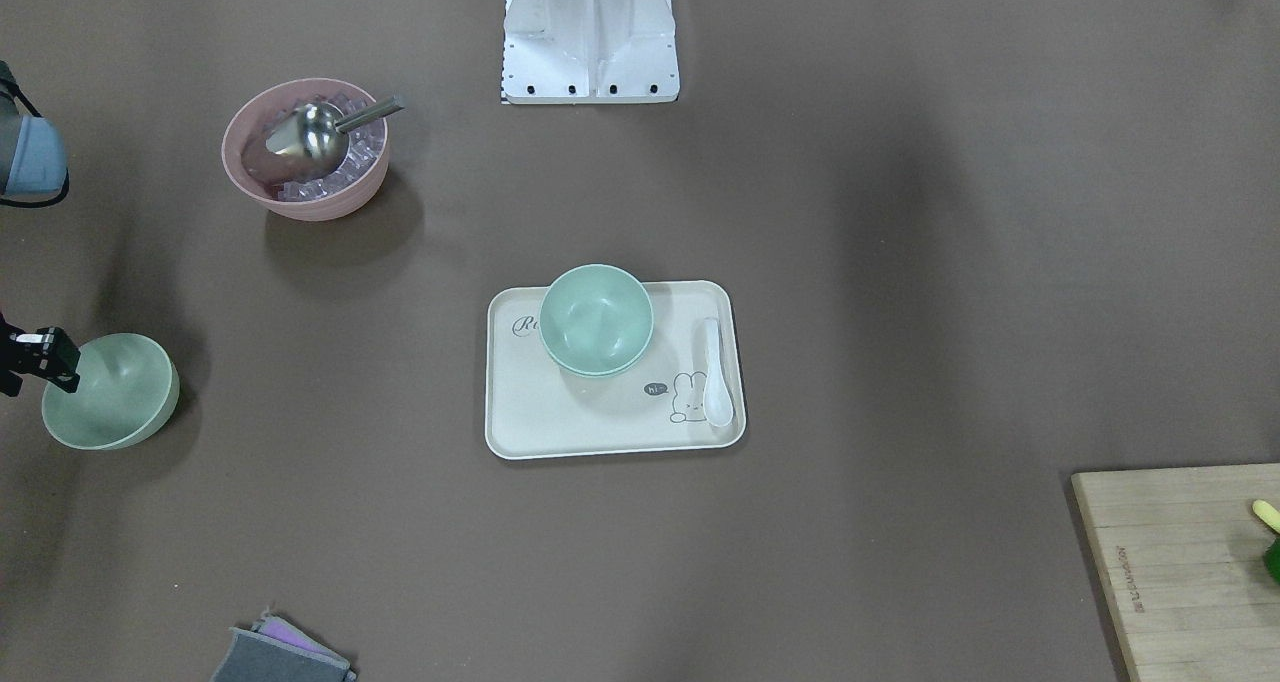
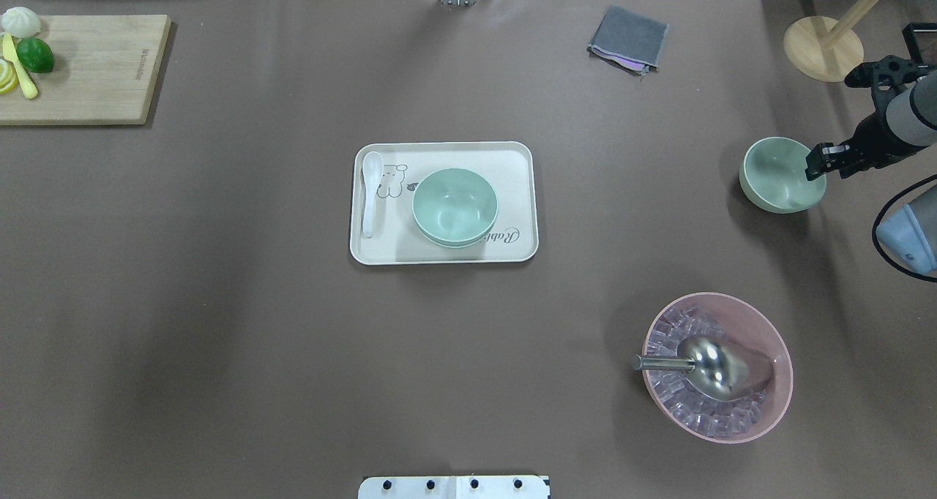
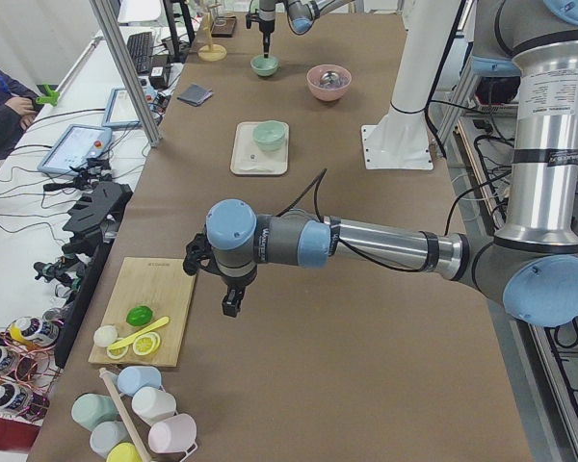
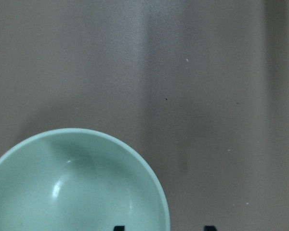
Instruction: Stack green bowls together
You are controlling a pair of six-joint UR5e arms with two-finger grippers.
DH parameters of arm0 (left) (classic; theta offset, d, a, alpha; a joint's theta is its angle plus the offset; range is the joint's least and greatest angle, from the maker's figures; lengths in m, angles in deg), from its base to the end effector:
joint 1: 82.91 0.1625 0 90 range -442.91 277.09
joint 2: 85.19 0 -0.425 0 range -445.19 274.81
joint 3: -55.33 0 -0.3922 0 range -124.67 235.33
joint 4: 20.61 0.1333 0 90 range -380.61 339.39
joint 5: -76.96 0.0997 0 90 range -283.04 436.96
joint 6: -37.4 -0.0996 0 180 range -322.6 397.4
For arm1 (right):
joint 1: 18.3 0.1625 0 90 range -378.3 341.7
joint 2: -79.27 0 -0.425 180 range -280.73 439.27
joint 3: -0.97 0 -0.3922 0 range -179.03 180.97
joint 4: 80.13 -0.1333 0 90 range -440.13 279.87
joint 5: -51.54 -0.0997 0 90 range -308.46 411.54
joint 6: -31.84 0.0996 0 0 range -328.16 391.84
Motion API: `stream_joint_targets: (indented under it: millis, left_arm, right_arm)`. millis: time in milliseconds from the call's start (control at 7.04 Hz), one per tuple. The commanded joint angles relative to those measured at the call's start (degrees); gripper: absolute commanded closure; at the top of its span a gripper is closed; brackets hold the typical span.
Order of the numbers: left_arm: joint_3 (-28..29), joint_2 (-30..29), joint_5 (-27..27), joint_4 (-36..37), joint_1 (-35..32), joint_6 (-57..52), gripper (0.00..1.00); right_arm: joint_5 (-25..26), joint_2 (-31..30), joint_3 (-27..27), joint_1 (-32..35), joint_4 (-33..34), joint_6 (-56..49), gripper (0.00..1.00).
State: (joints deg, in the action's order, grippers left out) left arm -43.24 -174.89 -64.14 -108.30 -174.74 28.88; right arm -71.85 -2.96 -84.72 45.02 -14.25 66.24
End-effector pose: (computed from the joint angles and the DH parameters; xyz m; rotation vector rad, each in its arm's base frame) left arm -0.0715 -0.4895 0.5829 0.1772 0.8795 0.1552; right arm -0.1884 -0.5497 0.5875 0.1123 -0.7290 -0.0117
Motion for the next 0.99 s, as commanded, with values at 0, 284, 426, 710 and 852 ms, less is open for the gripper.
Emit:
stream_joint_targets:
  millis: [0, 284, 426, 710, 852]
  left_arm:
    - [0.0, 0.1, 0.1, 0.0, 0.0, 0.0, 0.01]
    - [0.1, 0.1, 0.0, 0.0, 0.0, 0.0, 0.01]
    - [0.2, 0.1, 0.0, 0.0, 0.0, 0.0, 0.01]
    - [0.5, 0.1, 0.1, 0.0, 0.0, 0.0, 0.01]
    - [0.5, 0.1, 0.1, -0.1, 0.0, 0.0, 0.01]
  right_arm:
    - [0.1, -0.7, 2.0, -0.5, -3.6, 0.1, 0.51]
    - [-0.1, -0.4, 1.8, -0.5, -3.7, 0.8, 0.77]
    - [-0.3, -0.1, 1.6, -0.5, -3.7, 0.8, 0.98]
    - [-0.5, 0.5, 1.1, -0.5, -3.7, 0.8, 1.0]
    - [-1.4, 1.4, -0.7, -0.4, -2.3, 0.8, 1.0]
